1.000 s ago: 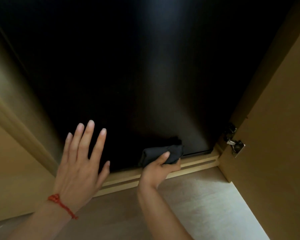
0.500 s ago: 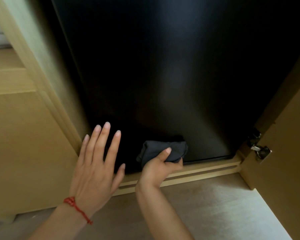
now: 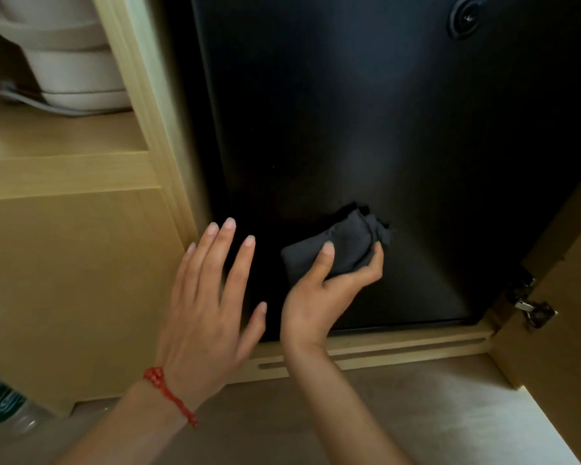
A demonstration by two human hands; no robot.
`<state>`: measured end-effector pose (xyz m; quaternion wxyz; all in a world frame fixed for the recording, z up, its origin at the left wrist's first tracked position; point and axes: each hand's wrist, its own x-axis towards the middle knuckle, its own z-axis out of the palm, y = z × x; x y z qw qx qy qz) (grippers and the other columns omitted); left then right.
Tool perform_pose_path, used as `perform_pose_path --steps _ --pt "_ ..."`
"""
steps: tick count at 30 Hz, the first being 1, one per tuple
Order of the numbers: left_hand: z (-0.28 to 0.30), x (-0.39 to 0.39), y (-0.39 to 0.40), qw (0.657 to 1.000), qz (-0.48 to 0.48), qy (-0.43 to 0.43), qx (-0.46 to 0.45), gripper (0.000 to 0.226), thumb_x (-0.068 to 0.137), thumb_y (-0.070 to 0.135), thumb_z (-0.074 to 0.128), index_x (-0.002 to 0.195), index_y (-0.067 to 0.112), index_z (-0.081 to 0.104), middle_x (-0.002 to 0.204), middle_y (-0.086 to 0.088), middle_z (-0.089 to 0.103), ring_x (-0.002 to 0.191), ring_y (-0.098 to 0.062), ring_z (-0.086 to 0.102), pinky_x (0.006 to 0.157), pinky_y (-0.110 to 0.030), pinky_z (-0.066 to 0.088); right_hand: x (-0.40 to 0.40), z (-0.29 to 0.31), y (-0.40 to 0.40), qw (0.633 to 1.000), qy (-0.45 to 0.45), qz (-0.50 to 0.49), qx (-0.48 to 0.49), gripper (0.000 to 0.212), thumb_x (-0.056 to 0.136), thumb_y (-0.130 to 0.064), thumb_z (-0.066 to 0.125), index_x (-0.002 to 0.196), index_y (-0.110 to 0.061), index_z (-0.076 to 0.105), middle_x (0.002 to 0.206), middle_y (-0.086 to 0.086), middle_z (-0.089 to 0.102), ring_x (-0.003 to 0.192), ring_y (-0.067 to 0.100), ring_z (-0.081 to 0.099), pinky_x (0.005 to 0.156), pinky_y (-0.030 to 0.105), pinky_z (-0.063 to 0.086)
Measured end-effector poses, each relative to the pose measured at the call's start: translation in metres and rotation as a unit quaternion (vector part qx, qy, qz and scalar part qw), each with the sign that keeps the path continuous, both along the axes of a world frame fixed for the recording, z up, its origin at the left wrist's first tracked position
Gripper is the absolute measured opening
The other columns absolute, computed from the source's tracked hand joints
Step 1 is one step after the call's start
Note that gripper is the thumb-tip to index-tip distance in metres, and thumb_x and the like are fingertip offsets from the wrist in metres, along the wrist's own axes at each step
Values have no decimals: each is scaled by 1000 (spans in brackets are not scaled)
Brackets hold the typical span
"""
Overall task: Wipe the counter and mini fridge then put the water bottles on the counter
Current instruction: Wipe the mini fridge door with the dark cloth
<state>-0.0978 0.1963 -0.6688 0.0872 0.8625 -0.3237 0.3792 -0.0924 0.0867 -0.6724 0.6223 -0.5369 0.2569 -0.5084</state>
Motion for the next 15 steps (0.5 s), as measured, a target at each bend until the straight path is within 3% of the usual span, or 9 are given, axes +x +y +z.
perform_pose_path --steps 2,5,10,15 --pt "6 -1 1 1000 1 2 -11 62 88 32 44 140 3 28 148 -22 24 139 -32 19 108 -52 28 -3 2 -3 1000 -2 8 -26 53 93 -22 49 138 -19 21 144 8 32 131 18 37 105 38 38" --pt "13 -2 1 1000 -2 8 -22 61 88 33 44 139 2 31 147 -22 28 139 -32 20 107 -52 30 -10 1 -11 998 -2 39 -40 54 92 -26 51 137 -23 23 144 0 33 131 12 37 103 23 37" --pt "17 -3 -4 999 -16 14 -27 57 88 32 43 136 2 36 143 -24 35 136 -33 25 105 -54 33 -34 0 -36 991 -37 114 -67 46 88 -22 58 130 -26 37 119 -25 46 106 -21 44 80 -2 36" --pt "12 -7 -12 999 -23 33 -18 56 88 32 43 135 3 38 142 -24 38 135 -33 27 106 -52 34 -56 -3 -64 974 11 157 -163 44 84 -20 65 121 -32 46 110 -38 46 106 -25 41 80 -5 32"
